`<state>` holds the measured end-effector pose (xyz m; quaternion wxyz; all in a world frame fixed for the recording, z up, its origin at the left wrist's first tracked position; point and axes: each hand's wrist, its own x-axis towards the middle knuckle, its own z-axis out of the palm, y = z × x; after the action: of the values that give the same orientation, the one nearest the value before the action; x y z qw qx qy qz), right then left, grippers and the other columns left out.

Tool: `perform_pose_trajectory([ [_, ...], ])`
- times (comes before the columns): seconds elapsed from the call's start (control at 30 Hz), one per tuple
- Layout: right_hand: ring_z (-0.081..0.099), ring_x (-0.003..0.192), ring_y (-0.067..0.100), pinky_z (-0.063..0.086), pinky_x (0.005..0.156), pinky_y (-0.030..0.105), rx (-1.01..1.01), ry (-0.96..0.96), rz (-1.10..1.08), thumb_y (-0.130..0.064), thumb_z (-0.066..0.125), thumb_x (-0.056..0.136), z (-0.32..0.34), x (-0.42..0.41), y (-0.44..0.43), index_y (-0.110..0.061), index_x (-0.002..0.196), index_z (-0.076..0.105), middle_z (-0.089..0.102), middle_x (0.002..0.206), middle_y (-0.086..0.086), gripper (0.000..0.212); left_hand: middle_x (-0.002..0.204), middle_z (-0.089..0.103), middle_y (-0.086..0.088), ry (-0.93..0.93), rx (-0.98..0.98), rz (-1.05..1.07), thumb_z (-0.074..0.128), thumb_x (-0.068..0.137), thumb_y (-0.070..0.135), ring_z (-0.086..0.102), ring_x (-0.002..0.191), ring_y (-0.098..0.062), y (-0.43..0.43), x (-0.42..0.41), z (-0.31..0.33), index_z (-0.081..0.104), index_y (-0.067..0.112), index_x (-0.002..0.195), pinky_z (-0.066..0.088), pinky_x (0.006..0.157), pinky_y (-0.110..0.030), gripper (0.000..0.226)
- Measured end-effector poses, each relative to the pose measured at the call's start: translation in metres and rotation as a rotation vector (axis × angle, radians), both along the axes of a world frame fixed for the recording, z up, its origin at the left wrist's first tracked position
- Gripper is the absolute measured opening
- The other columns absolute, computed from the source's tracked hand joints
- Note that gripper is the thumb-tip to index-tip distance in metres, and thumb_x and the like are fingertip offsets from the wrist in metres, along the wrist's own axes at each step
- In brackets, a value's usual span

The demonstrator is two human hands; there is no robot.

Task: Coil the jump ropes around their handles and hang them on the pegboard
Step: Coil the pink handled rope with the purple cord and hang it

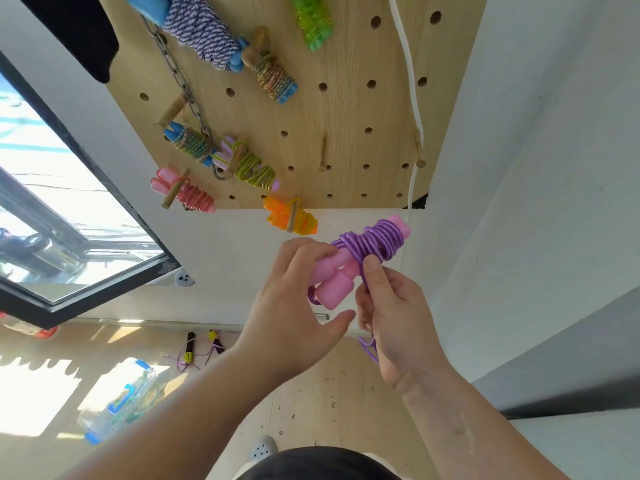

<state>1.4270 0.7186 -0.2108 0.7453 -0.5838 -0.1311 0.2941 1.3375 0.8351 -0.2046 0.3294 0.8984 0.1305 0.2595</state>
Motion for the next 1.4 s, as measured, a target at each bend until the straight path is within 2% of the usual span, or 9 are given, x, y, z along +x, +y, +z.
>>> perform_pose_trajectory([
  [0.2,0.033,0.056,0.013,0.029,0.053,0.026,-0.013,-0.137,0.116,-0.033,0.045,0.105,0.007,-0.004,-0.004,-0.013,0.076,0.055,0.04,0.062,0.004,0.037,0.096,0.06,0.008,-0.187,0.213,0.141,0.09,0.068,0.018,0.054,0.079,-0.007,0.012,0.008,0.007,0.061,0.013,0.107,0.043,0.064,-0.011,0.049],
  [0.33,0.034,0.06,0.014,0.031,0.055,0.025,0.004,-0.248,0.186,-0.023,0.042,0.108,0.009,0.003,-0.01,-0.023,0.094,0.064,0.043,0.065,0.005,0.026,0.084,0.064,0.011,-0.1,-0.399,0.149,0.093,0.059,0.008,0.063,0.067,-0.004,0.007,0.008,0.024,0.06,0.017,0.101,0.048,0.054,-0.015,0.054],
  [0.47,0.037,0.055,0.01,0.035,0.054,0.02,0.025,-0.27,0.189,-0.029,0.053,0.102,0.002,0.015,-0.014,-0.028,0.095,0.064,0.042,0.061,-0.001,0.013,0.078,0.061,-0.008,0.048,-1.153,-0.013,0.084,0.049,0.018,0.041,0.045,-0.011,0.007,0.007,0.02,0.06,0.008,0.104,0.03,0.041,-0.021,0.061],
  [0.63,0.043,0.057,0.011,0.041,0.058,0.022,0.042,-0.4,0.256,-0.043,0.063,0.087,0.003,0.024,-0.027,-0.031,0.106,0.066,0.043,0.06,-0.007,0.022,0.077,0.06,-0.012,0.172,-1.514,-0.229,0.079,0.054,0.019,0.034,0.04,-0.006,0.006,0.0,0.015,0.062,0.007,0.092,0.024,0.037,-0.016,0.043],
  [0.77,0.049,0.064,0.034,0.049,0.061,0.05,-0.059,-0.456,0.229,-0.046,0.071,0.079,0.007,0.024,-0.028,-0.041,0.104,0.067,0.051,0.066,0.017,0.025,0.079,0.061,-0.012,0.186,-1.564,-0.308,0.088,0.054,0.023,0.04,0.042,-0.007,0.005,-0.003,0.01,0.068,0.01,0.089,0.031,0.036,-0.016,0.043],
  [0.93,0.036,0.051,0.009,0.034,0.052,0.021,-0.106,-0.437,0.044,-0.033,0.072,0.092,0.003,0.016,-0.021,-0.028,0.101,0.068,0.036,0.053,-0.011,0.011,0.088,0.065,-0.01,0.171,-0.97,-0.01,0.076,0.07,0.045,0.058,0.063,-0.02,-0.005,0.005,0.017,0.061,0.013,0.106,0.043,0.051,-0.03,0.051],
  [1.07,0.035,0.052,0.014,0.039,0.052,0.027,-0.087,-0.375,0.011,-0.05,0.063,0.087,0.011,0.002,-0.011,-0.032,0.112,0.068,0.033,0.054,-0.003,0.032,0.076,0.058,-0.009,0.011,-0.792,0.133,0.075,0.083,0.054,0.05,0.057,-0.016,-0.02,0.01,0.016,0.059,0.017,0.099,0.042,0.048,-0.022,0.044],
  [1.17,0.041,0.058,0.019,0.049,0.06,0.046,-0.094,-0.394,0.108,-0.039,0.055,0.099,0.014,0.003,-0.013,-0.037,0.123,0.062,0.04,0.061,0.004,0.025,0.076,0.058,-0.012,-0.021,-0.878,0.168,0.063,0.091,0.047,0.046,0.054,-0.015,-0.017,0.012,0.021,0.058,0.011,0.096,0.037,0.044,-0.024,0.037],
  [1.4,0.039,0.059,0.012,0.038,0.056,0.027,-0.031,-0.298,0.248,-0.035,0.058,0.095,0.003,0.026,-0.016,-0.019,0.135,0.057,0.04,0.058,-0.005,0.043,0.068,0.052,-0.01,0.226,-1.496,0.026,0.043,0.092,0.07,0.022,0.038,-0.012,-0.01,0.013,0.028,0.071,0.013,0.108,0.018,0.041,-0.018,0.066],
])
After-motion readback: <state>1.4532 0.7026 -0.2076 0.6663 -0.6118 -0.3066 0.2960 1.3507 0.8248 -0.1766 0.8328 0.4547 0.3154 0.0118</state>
